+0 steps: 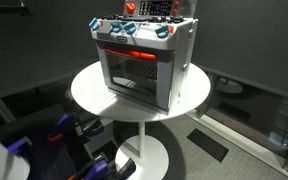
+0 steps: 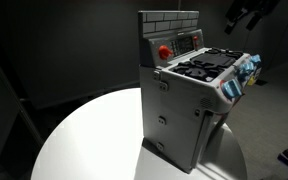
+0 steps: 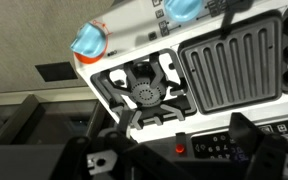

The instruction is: Push the top orange button on the right side of the stove

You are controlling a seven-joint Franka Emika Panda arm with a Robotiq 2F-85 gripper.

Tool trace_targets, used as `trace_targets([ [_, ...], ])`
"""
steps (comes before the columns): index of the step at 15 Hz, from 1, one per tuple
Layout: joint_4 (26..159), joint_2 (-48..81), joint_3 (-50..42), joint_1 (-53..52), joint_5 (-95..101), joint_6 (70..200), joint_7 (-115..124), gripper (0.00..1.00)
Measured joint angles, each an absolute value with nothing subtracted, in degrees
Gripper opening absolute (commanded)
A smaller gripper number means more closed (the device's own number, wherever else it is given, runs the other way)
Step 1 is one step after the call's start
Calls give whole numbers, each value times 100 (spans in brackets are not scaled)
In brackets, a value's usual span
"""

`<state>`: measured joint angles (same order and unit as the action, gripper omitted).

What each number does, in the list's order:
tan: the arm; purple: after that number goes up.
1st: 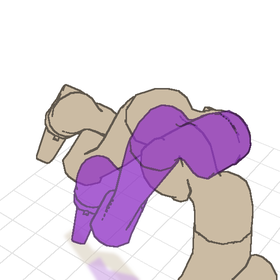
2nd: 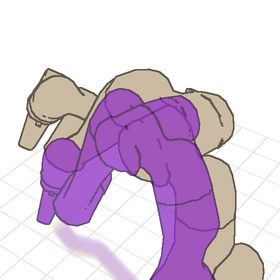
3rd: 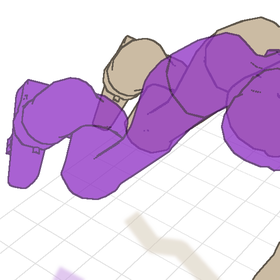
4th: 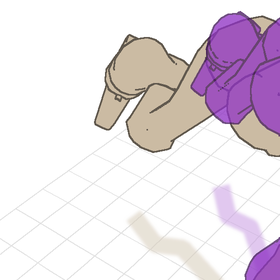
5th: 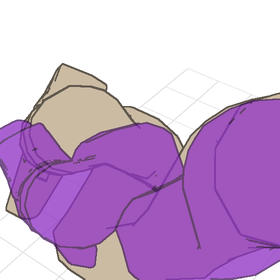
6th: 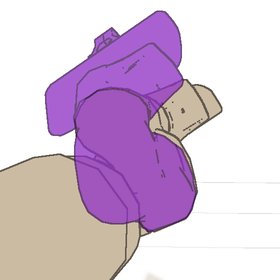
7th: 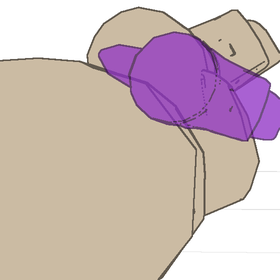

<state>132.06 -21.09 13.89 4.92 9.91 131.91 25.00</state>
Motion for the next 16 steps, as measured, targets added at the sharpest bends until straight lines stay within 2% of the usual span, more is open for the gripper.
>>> trace_targets([
  [16,11645,-276,771,440,1785,13237,3300,100],
])
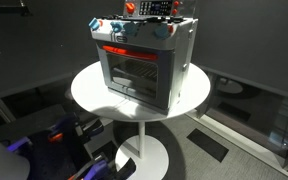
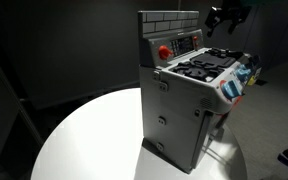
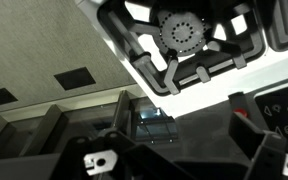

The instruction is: Push the top orange button on the right side of the stove

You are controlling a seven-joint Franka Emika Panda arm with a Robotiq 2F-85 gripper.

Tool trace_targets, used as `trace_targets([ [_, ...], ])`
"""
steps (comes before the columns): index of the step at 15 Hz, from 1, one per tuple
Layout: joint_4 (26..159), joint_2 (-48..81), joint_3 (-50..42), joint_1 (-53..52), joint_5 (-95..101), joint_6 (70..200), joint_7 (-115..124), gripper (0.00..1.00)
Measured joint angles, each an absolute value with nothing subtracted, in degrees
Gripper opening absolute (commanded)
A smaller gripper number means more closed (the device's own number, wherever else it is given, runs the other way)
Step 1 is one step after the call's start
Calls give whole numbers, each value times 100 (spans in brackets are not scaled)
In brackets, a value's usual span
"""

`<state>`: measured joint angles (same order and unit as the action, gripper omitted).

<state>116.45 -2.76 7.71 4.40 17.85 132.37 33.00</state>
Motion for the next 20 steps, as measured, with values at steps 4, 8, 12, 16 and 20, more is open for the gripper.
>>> trace_targets([
  [4,11378,11,611,256,1788,13232,3353,100],
  [8,11167,228,493,75,1788,13228,3361,100],
  [12,10995,407,400,-49,1788,13225,3361,100],
  [16,10880,512,326,-130,1788,13213,3361,100],
  [20,10811,560,272,-189,1788,13179,3361,100],
])
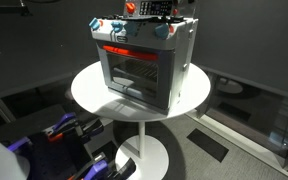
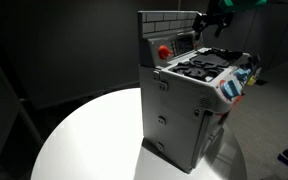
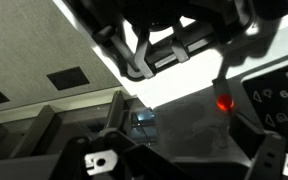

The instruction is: Push the top orange button on the right side of the stove

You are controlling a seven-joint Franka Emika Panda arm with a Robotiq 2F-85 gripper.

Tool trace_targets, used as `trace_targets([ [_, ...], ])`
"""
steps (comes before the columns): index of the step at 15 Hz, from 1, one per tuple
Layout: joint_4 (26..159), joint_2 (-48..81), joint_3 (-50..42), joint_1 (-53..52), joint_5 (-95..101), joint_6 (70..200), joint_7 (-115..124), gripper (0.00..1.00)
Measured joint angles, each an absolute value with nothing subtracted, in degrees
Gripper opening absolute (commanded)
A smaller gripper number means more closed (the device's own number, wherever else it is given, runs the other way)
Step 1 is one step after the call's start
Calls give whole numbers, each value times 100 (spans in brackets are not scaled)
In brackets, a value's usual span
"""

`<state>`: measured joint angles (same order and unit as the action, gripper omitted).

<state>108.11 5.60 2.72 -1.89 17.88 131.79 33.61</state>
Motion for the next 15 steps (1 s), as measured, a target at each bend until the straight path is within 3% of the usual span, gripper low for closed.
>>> trace_targets([
  [8,10870,429,267,-245,1541,12804,3223,100],
  [15,11610,-456,345,-315,504,12076,2356,100],
])
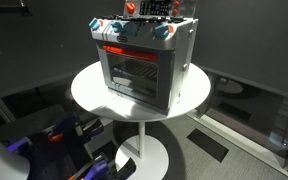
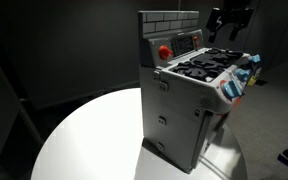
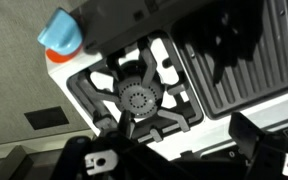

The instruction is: Push the top orange button on the right side of the stove

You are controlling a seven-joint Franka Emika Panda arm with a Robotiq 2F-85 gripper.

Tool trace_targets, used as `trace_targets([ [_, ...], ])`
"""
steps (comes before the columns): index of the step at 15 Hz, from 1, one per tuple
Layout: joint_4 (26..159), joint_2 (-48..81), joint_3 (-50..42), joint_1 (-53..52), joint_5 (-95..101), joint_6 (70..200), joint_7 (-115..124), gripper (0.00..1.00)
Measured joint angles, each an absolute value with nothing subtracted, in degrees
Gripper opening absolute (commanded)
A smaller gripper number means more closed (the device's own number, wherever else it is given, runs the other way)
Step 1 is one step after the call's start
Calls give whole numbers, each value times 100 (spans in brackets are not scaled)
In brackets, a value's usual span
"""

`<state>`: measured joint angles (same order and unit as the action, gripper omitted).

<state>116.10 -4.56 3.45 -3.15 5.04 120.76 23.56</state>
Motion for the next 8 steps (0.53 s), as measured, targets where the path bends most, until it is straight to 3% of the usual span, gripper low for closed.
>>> trace_targets([
  [8,12561,-1686,454,-330,25,10907,1671,100],
])
